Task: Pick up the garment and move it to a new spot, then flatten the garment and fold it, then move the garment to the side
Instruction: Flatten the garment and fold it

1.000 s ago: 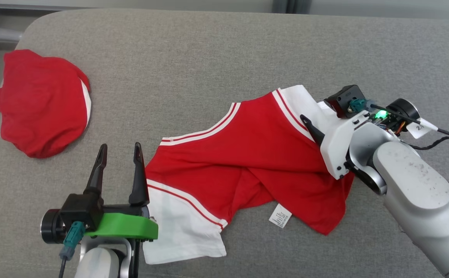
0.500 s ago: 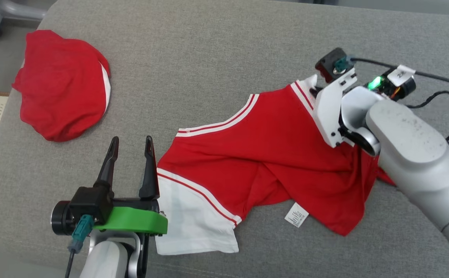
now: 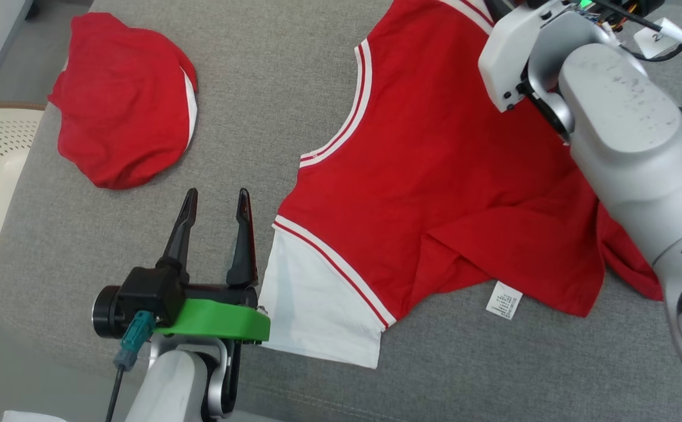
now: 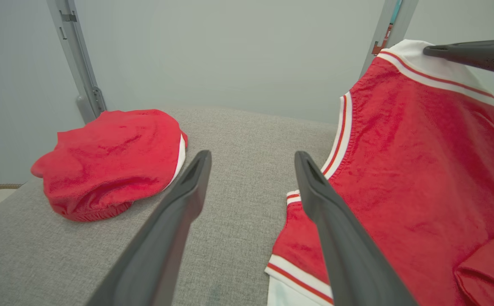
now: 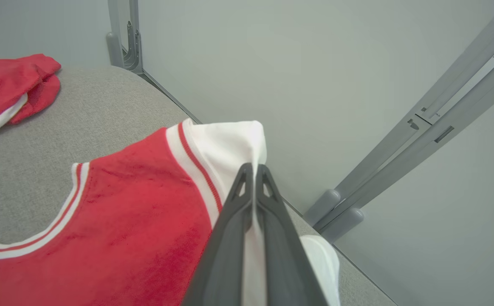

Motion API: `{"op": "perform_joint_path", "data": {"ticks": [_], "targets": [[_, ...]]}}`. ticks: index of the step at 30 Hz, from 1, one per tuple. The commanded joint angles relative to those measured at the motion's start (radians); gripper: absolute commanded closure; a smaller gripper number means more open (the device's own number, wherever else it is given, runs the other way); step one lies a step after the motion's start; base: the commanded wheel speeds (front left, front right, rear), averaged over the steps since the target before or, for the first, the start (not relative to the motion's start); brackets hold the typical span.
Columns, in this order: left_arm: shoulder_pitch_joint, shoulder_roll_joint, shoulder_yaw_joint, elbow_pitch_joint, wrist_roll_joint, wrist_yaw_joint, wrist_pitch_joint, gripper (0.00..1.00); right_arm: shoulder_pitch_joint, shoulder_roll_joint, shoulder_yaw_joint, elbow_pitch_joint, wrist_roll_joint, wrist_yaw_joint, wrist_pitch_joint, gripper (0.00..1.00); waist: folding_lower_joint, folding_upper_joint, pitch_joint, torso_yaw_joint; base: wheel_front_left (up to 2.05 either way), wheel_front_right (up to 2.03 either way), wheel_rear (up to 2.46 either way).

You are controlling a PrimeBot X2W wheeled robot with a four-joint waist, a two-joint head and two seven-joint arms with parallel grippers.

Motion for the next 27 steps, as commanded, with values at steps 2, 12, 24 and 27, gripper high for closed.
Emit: {"op": "perform_joint_path", "data": {"ticks": [2, 12, 24, 27], "targets": [[-0.012, 0.002, -0.003, 0.0, -0.002, 0.011, 0.0, 0.0, 0.005, 0.036, 0.007, 0.057, 0.009, -0.001, -0.023, 0.0, 0.0, 0.0, 0.009, -0.001, 0.0, 0.0, 0.0], [0.026, 0.003, 0.076, 0.016, 0.055, -0.004, 0.0, 0.0, 0.103, 0.023, -0.014, 0.06, 0.101, -0.001, -0.201, 0.0, 0.0, 0.0, -0.043, -0.112, 0.0, 0.0, 0.0], [0.103, 0.003, 0.229, 0.009, 0.134, -0.044, 0.0, 0.0, 0.55, -0.102, -0.413, -0.476, 0.012, -0.001, -0.207, 0.0, 0.0, 0.0, -0.132, -0.254, 0.0, 0.0, 0.0], [0.121, 0.003, 0.26, 0.004, 0.147, -0.048, 0.0, 0.0, 0.664, -0.09, -0.49, -0.57, -0.02, -0.001, -0.208, 0.0, 0.0, 0.0, -0.145, -0.277, 0.0, 0.0, 0.0]]}}
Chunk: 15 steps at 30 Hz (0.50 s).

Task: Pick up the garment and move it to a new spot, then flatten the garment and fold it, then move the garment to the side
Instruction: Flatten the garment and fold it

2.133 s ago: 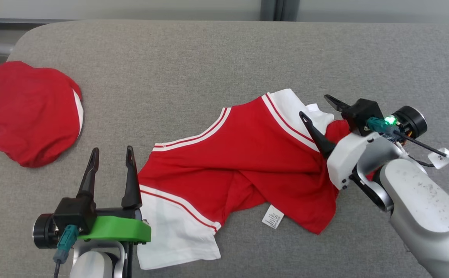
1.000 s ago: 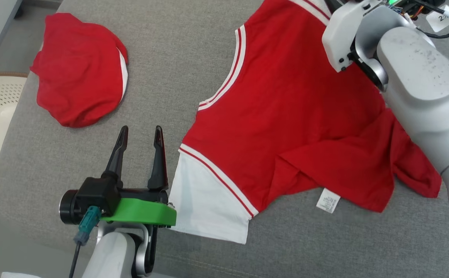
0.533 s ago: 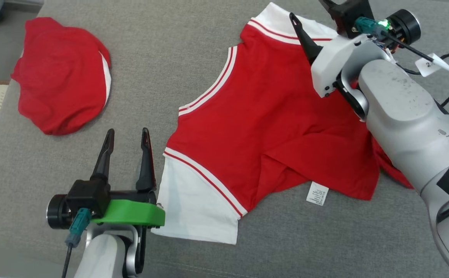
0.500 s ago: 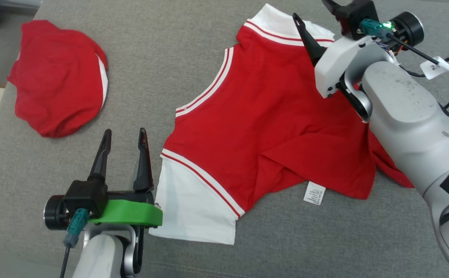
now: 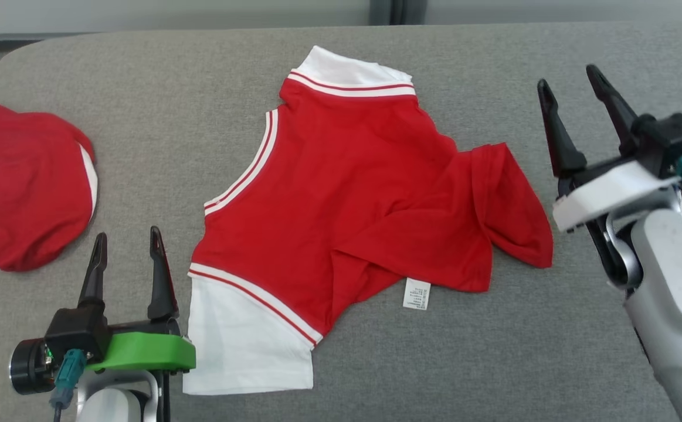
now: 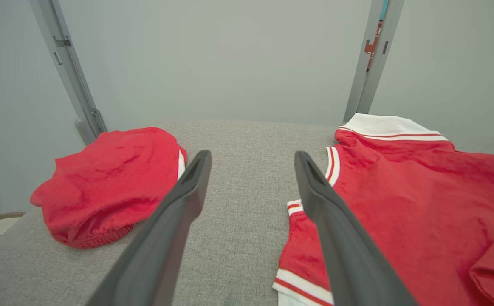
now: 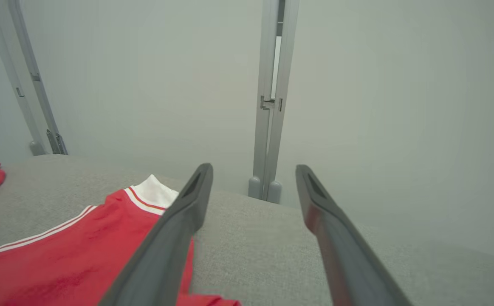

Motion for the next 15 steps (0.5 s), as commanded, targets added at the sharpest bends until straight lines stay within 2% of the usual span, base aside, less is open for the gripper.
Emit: {"op": "perform_joint_path", "data": {"ticks": [1, 7, 15], "targets": [[0.018, 0.004, 0.014, -0.003, 0.016, -0.007, 0.0, 0.0, 0.061, 0.01, -0.025, -0.042, -0.018, -0.001, -0.003, 0.0, 0.0, 0.0, -0.043, -0.051, 0.0, 0.0, 0.0], [0.051, 0.004, 0.045, 0.002, 0.038, -0.018, 0.0, 0.0, 0.267, 0.051, -0.104, -0.181, -0.058, -0.001, -0.003, 0.0, 0.0, 0.0, -0.074, -0.076, 0.0, 0.0, 0.0], [0.092, 0.004, 0.061, 0.016, 0.05, -0.035, 0.0, 0.0, 0.48, 0.135, -0.152, -0.283, -0.092, -0.001, -0.003, 0.0, 0.0, 0.0, -0.128, -0.078, 0.0, 0.0, 0.0]]}}
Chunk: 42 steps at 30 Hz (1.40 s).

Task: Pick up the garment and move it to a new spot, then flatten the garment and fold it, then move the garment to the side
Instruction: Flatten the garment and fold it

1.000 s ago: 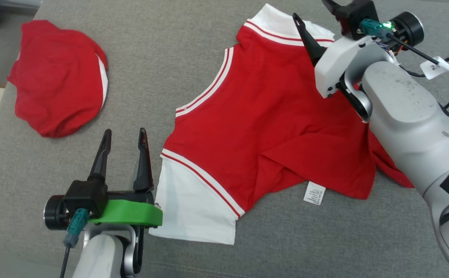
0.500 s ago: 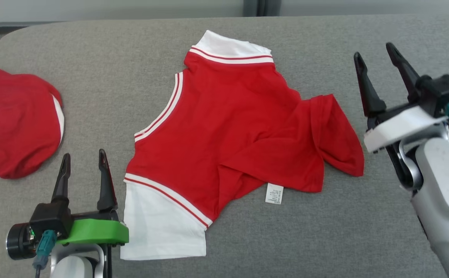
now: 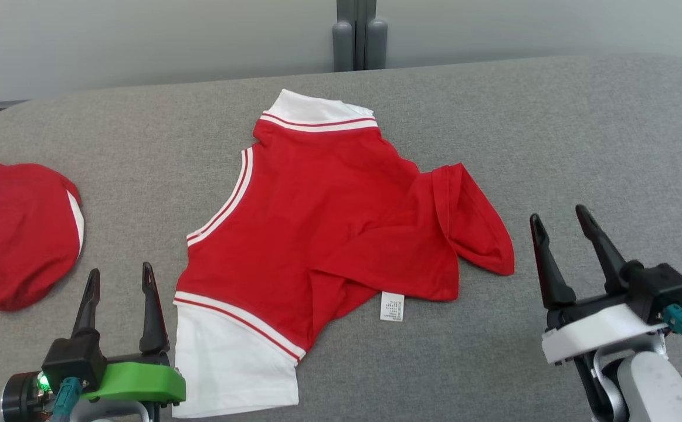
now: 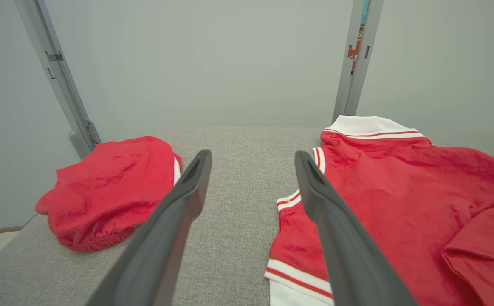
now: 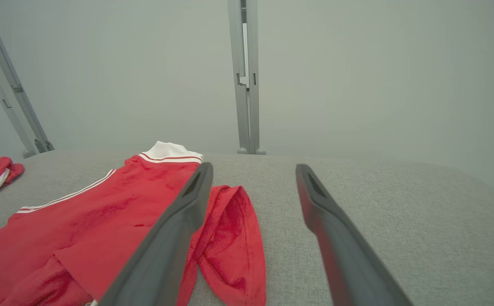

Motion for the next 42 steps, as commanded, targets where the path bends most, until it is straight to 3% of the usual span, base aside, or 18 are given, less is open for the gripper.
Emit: {"op": "perform_joint_path", "data": {"ticks": [1, 8, 28, 35, 42], "targets": [[0.018, 0.004, 0.008, 0.003, 0.007, -0.006, 0.0, 0.0, 0.033, 0.012, -0.005, -0.011, -0.014, -0.001, -0.003, 0.0, 0.0, -0.0001, -0.023, -0.001, 0.0, 0.0, 0.0], [0.035, 0.004, 0.013, 0.02, 0.025, -0.007, 0.0, 0.0, 0.149, 0.08, -0.013, -0.057, -0.038, -0.001, 0.019, 0.0, 0.0, -0.0001, -0.051, 0.018, 0.0, 0.0, 0.0], [0.055, 0.004, 0.005, 0.057, 0.029, -0.018, 0.0, 0.0, 0.196, 0.104, -0.014, -0.062, -0.078, -0.001, 0.064, 0.0, 0.0, -0.0001, -0.07, 0.052, 0.0, 0.0, 0.0], [0.037, 0.004, -0.054, 0.128, 0.019, -0.037, 0.0, 0.0, 0.15, 0.095, -0.003, 0.009, -0.08, -0.001, 0.06, 0.0, 0.0, -0.0001, -0.041, 0.058, 0.0, 0.0, 0.0], [0.024, 0.004, -0.113, 0.248, -0.014, -0.042, 0.0, 0.0, 0.073, 0.087, 0.027, 0.156, -0.057, -0.001, 0.034, 0.0, 0.0, -0.0001, -0.012, 0.069, 0.0, 0.0, 0.0]]}}
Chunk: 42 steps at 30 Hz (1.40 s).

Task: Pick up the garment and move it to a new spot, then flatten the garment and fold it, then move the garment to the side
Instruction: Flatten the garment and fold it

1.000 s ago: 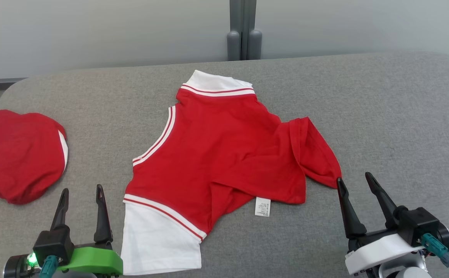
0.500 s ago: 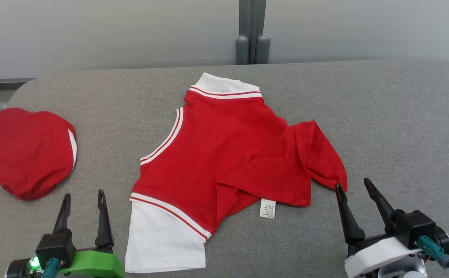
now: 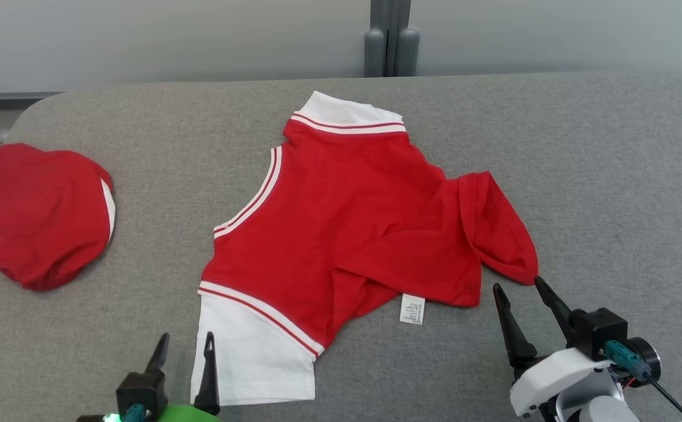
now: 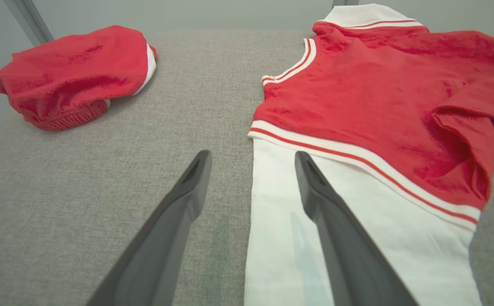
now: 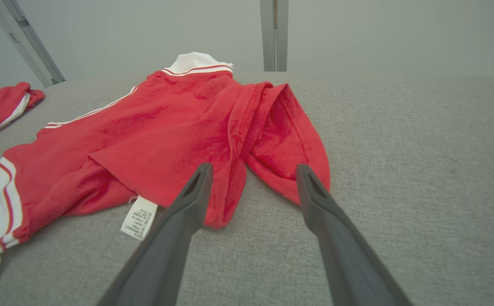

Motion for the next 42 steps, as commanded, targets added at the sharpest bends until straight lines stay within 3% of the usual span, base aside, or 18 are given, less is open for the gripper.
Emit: {"op": "perform_joint_path", "data": {"ticks": [1, 16, 30, 35, 36, 37, 38, 39, 40, 41, 42], "targets": [[-0.011, 0.004, -0.012, 0.018, -0.003, -0.006, 0.0, 0.0, -0.023, -0.005, 0.005, 0.027, 0.008, -0.001, -0.01, 0.0, 0.0, 0.0, 0.01, 0.006, 0.0, 0.0, 0.0], [-0.024, 0.004, -0.108, 0.152, -0.063, -0.002, 0.0, 0.0, -0.185, 0.004, 0.104, 0.315, 0.121, -0.001, -0.044, 0.0, 0.0, 0.0, 0.051, 0.043, 0.0, 0.0, 0.0], [-0.064, 0.001, -0.21, 0.248, -0.14, -0.006, 0.006, 0.0, -0.249, 0.015, 0.111, 0.477, 0.16, -0.001, -0.041, 0.0, 0.0, 0.0, 0.069, 0.079, 0.0, 0.0, 0.0], [-0.08, -0.006, -0.268, 0.28, -0.197, -0.038, 0.009, 0.0, -0.243, 0.031, 0.181, 0.492, 0.207, 0.001, -0.035, 0.0, 0.0, 0.0, 0.075, 0.081, 0.0, 0.0, 0.0], [-0.087, -0.008, -0.282, 0.283, -0.205, -0.044, 0.009, 0.0, -0.242, 0.037, 0.196, 0.481, 0.235, 0.002, -0.035, 0.09, 0.0, 0.0, 0.075, 0.081, 0.0, 0.0, 0.0], [-0.093, -0.009, -0.294, 0.287, -0.211, -0.048, 0.009, 0.0, -0.242, 0.039, 0.202, 0.473, 0.255, 0.002, -0.035, 0.54, 0.0, 0.0, 0.074, 0.079, 0.0, 0.0, 0.0], [-0.098, -0.01, -0.303, 0.291, -0.223, -0.051, 0.009, 0.16, -0.245, 0.039, 0.212, 0.466, 0.271, 0.002, -0.036, 0.84, 0.0, 0.0, 0.074, 0.078, 0.0, 0.0, 0.0], [-0.104, -0.01, -0.308, 0.294, -0.227, -0.051, 0.009, 0.46, -0.248, 0.037, 0.221, 0.461, 0.28, 0.002, -0.036, 1.0, 0.0, 0.0, 0.073, 0.077, 0.0, 0.0, 0.0], [-0.11, -0.01, -0.315, 0.298, -0.237, -0.051, 0.009, 0.81, -0.253, 0.03, 0.229, 0.459, 0.288, 0.002, -0.036, 1.0, 0.0, 0.0, 0.072, 0.076, 0.0, 0.0, 0.0], [-0.116, -0.01, -0.324, 0.305, -0.24, -0.054, 0.009, 1.0, -0.26, 0.024, 0.234, 0.451, 0.29, 0.002, -0.037, 1.0, 0.0, 0.0, 0.07, 0.075, 0.0, 0.0, 0.0], [-0.125, -0.01, -0.328, 0.307, -0.249, -0.056, 0.009, 1.0, -0.267, 0.02, 0.237, 0.436, 0.296, 0.002, -0.04, 1.0, 0.0, 0.0, 0.068, 0.074, 0.0, 0.0, 0.0]]}}
